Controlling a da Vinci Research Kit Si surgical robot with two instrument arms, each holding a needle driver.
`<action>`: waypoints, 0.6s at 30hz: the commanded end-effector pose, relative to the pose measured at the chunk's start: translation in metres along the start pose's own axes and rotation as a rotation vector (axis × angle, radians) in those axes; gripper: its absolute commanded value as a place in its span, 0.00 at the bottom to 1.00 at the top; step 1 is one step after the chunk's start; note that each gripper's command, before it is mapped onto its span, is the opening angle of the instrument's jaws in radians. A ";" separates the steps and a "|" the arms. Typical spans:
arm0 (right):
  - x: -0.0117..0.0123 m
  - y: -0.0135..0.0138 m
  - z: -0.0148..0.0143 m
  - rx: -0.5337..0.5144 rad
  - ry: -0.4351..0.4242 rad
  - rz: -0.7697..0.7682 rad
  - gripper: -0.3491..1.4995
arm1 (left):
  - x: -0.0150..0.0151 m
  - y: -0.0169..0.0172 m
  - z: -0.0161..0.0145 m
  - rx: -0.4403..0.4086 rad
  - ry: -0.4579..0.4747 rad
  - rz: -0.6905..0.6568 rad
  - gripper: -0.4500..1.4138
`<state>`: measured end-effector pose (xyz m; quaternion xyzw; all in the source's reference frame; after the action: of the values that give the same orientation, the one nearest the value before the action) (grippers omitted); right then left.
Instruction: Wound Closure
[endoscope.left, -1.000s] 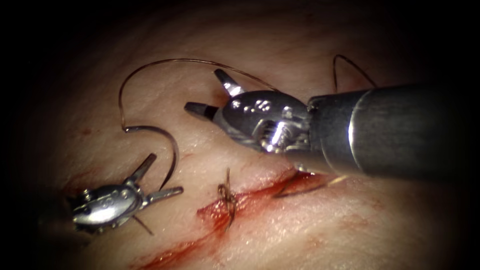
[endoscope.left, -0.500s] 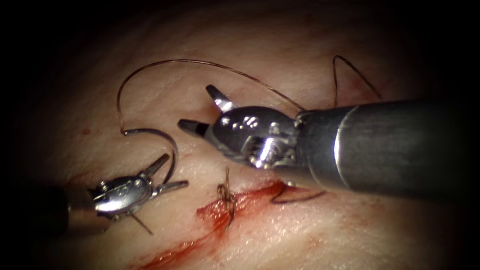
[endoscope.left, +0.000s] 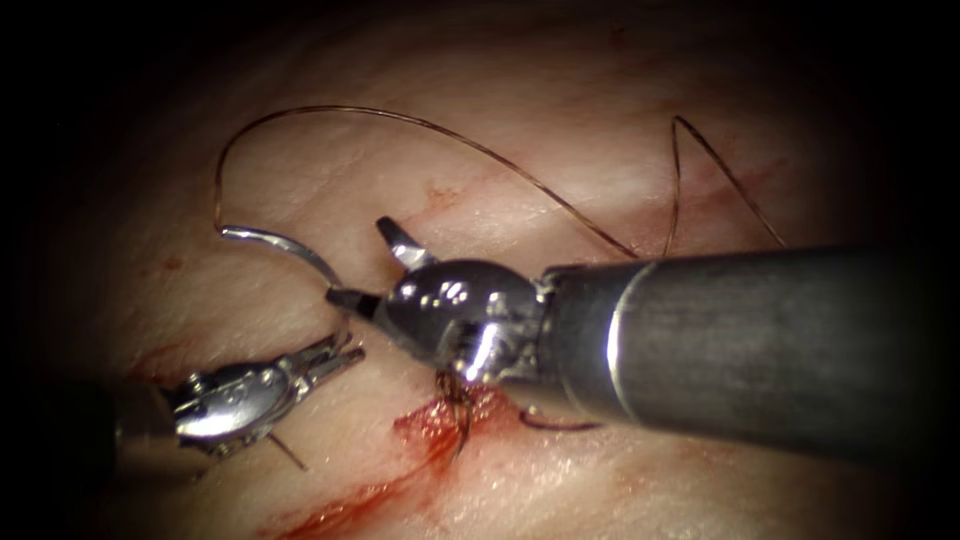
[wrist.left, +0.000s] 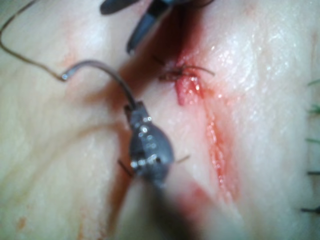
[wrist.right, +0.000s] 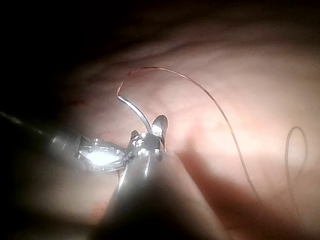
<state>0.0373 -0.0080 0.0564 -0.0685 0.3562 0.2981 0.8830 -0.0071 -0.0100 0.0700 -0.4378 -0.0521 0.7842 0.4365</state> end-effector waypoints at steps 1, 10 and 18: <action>0.0005 -0.0014 0.0012 -0.001 -0.003 -0.001 0.96 | -0.0007 0.0005 0.0006 0.011 -0.002 -0.003 0.00; 0.0027 -0.0031 0.0035 -0.100 0.003 -0.033 0.95 | 0.0004 0.0015 -0.0003 0.044 0.001 0.020 0.00; 0.0032 -0.0037 0.0053 -0.128 -0.006 -0.076 0.95 | 0.0014 0.0027 -0.0010 0.059 0.009 0.049 0.00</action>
<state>0.0439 -0.0074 0.0573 -0.1384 0.3309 0.2870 0.8882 -0.0079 -0.0103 0.0667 -0.4292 -0.0144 0.7938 0.4307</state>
